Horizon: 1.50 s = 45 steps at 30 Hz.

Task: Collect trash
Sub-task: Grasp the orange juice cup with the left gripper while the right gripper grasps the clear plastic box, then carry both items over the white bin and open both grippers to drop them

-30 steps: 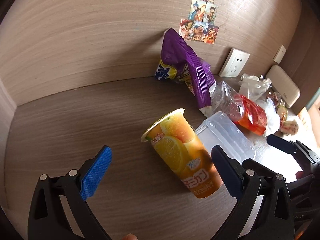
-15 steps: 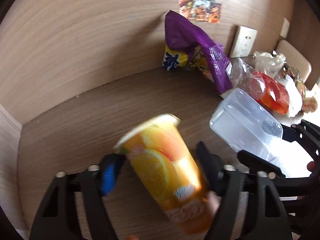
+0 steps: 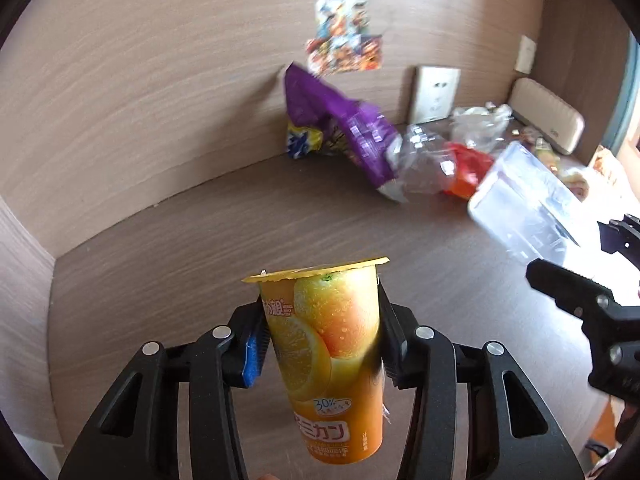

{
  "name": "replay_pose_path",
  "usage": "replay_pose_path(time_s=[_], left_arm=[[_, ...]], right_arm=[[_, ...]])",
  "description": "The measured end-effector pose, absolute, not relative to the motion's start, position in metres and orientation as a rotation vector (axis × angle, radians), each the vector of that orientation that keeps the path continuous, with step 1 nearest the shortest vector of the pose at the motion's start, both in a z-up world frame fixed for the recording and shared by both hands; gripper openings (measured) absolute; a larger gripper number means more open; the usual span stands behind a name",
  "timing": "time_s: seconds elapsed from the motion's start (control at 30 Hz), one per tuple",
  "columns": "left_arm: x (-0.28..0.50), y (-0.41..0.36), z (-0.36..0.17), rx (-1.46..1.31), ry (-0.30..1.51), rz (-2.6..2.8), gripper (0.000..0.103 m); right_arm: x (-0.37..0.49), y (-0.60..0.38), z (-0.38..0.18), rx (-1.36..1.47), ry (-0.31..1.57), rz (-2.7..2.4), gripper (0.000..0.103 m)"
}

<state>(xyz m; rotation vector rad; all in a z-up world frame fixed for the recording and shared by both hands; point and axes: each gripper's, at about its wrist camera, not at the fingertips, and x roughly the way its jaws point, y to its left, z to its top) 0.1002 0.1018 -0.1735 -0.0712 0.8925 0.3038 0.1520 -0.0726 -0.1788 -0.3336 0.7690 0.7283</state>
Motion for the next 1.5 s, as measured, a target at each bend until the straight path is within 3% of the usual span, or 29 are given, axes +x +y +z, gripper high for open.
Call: replay_pose_path(time_s=[0.33, 0.77, 1.17, 1.5], left_arm=[[0.11, -0.017, -0.13, 0.057, 0.831, 0.078, 0.046], [0.122, -0.253, -0.167, 0.257, 0.87, -0.432, 0.046], [0.115, -0.384, -0.249, 0.39, 0.962, -0.712, 0.046], [0.141, -0.405, -0.369, 0.422, 1.098, -0.774, 0.046]], right_arm=[[0.13, -0.18, -0.141, -0.231, 0.736, 0.519, 0.06], [0.095, -0.38, -0.147, 0.029, 0.835, 0.138, 0.06], [0.071, -0.488, -0.224, 0.229, 0.975, -0.039, 0.06], [0.085, -0.52, -0.337, 0.285, 1.098, -0.088, 0.06]])
